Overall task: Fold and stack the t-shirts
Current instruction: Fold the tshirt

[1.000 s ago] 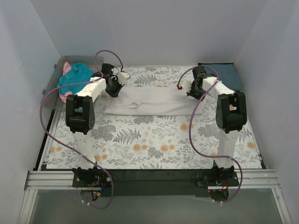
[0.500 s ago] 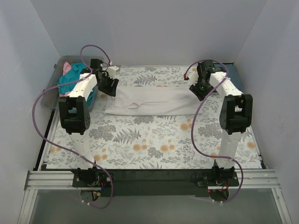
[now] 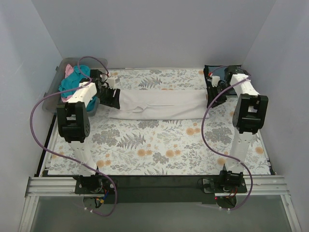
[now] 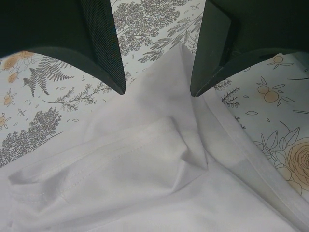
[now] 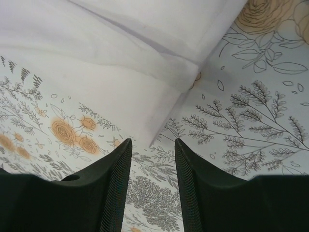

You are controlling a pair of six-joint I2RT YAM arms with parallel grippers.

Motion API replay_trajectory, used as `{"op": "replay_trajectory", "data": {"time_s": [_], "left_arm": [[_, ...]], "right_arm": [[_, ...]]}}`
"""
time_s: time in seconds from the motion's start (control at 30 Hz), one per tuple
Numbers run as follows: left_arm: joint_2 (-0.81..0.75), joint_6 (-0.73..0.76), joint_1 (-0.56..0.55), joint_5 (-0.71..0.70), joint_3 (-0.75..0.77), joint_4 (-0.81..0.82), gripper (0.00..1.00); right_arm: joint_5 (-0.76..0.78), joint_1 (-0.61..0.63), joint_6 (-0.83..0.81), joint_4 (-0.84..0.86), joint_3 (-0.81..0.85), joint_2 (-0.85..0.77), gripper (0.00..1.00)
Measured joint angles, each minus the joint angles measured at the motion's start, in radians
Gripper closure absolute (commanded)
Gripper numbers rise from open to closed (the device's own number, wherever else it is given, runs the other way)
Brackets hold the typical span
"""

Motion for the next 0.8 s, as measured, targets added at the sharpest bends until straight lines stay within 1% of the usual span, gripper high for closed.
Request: {"op": "replay_trajectory", "data": {"time_s": [0.1,0.23,0.4,0.6,0.8], "left_arm": [[0.004,-0.002,0.0,0.023,0.0,0.006,0.44],[0.014,-0.002,0.001,0.048,0.008,0.005,0.44],[0.06,-0.002,0.001,0.066,0.074,-0.009,0.44],[0.125,-0.002,-0.002,0.073,0.152,-0.021,0.43],[0.15,-0.001,-0.029,0.062,0.173,-0.025,0.41]], "right_arm": [[-0.027,0.0,0.004,-0.009,0.028,0.033,0.52],[-0.027,0.004,-0.01,-0.019,0.119,0.062,0.52],[0.0,0.023,-0.041,-0.012,0.222,0.098,0.48],[0.067,0.077,-0.103,-0.01,0.23,0.126,0.43],[0.13,0.134,-0.154,0.004,0.231,0.166,0.43]]}}
